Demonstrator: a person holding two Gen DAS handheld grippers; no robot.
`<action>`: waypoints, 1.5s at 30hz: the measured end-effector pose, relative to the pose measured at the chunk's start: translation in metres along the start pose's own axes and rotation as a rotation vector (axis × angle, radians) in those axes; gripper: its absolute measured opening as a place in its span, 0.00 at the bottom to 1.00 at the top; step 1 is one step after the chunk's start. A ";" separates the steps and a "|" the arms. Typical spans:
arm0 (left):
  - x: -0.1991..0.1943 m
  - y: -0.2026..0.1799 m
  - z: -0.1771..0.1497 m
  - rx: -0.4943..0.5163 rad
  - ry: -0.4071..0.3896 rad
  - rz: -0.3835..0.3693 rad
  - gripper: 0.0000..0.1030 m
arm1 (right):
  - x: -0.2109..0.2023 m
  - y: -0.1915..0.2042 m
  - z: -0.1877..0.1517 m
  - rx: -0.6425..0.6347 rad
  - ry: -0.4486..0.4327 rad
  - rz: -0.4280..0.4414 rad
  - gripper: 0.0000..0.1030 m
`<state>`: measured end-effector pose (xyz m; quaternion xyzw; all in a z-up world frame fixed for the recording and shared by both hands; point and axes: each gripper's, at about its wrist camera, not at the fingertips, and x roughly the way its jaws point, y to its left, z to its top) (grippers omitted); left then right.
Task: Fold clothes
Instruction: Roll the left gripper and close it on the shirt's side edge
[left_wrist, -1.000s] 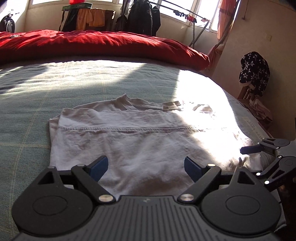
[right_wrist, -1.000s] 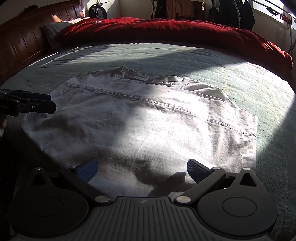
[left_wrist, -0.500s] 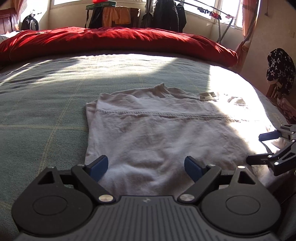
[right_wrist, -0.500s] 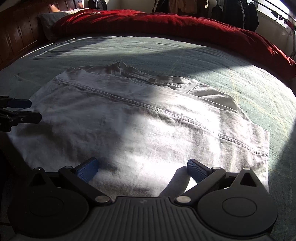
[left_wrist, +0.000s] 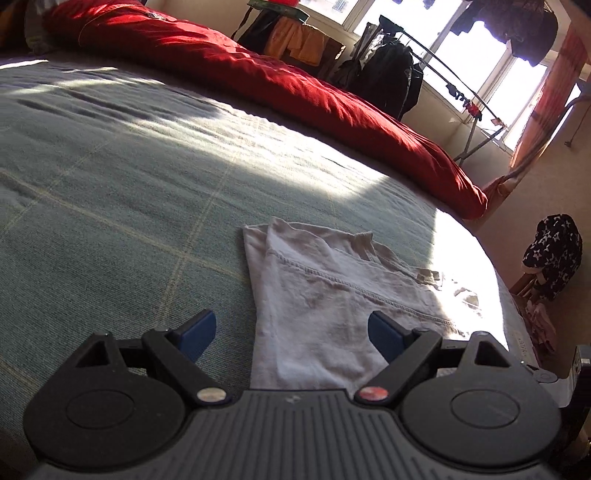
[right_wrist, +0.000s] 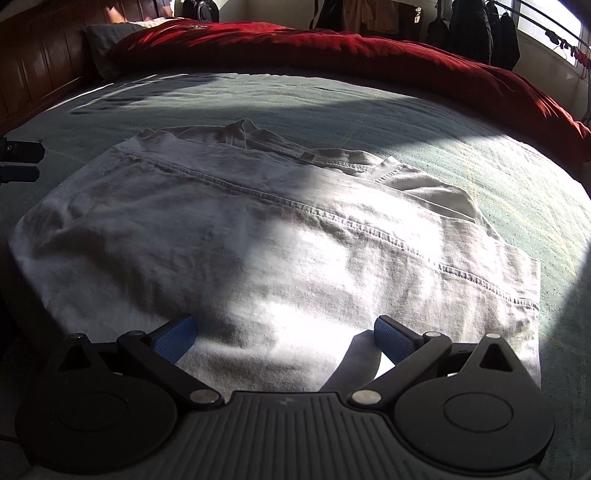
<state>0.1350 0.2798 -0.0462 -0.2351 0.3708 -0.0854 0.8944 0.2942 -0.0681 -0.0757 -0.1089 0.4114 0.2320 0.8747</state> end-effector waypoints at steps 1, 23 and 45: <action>0.004 0.004 0.002 -0.022 0.017 -0.017 0.87 | 0.000 0.000 0.000 0.001 -0.002 0.002 1.00; 0.116 0.047 0.060 -0.274 0.207 -0.259 0.87 | 0.003 -0.003 -0.001 -0.013 -0.015 0.023 1.00; 0.108 0.032 0.042 -0.217 0.251 -0.384 0.85 | 0.003 -0.004 -0.002 -0.014 -0.018 0.034 1.00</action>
